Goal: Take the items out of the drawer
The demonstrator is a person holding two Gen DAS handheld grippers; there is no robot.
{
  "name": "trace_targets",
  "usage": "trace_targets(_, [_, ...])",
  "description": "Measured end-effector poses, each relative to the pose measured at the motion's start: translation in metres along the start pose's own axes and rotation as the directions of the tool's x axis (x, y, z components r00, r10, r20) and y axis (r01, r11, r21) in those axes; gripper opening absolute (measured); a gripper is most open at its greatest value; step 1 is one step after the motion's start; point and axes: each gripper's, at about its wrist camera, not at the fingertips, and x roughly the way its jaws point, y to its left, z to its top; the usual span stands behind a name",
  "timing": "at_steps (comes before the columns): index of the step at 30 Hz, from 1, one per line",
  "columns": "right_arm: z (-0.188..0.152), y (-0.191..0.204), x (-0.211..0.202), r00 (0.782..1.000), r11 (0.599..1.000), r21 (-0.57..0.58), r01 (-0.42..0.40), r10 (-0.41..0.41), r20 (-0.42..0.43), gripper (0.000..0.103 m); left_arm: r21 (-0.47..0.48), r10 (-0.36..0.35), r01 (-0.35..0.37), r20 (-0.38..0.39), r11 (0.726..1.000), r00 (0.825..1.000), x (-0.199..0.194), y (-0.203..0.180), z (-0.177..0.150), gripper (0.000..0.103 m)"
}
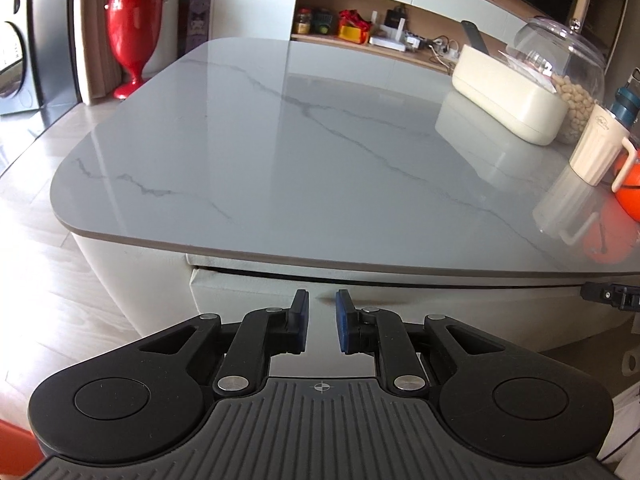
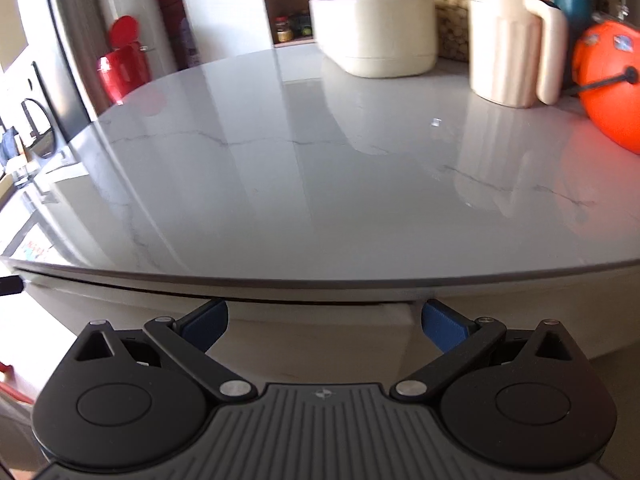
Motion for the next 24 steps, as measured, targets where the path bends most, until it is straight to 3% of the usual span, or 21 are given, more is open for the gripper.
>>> trace_targets(7, [0.004,-0.016,0.013,0.993,0.988,0.111,-0.109,0.114,-0.034,0.103,0.029,-0.034,0.034,-0.013,0.999,0.999,0.003,-0.01,-0.001,0.016])
trace_targets(20, [-0.003,-0.005,0.009,0.994,0.995,0.013,-0.098,0.098,-0.042,0.103,0.079,-0.032,0.034,-0.031,0.996,0.999,0.0,-0.034,-0.005,0.016])
trace_targets(24, [-0.005,-0.012,0.003,0.99,0.991,0.032,-0.133,0.134,-0.048,0.103,0.079,-0.034,0.037,-0.044,0.996,0.998,0.004,-0.046,-0.003,0.016])
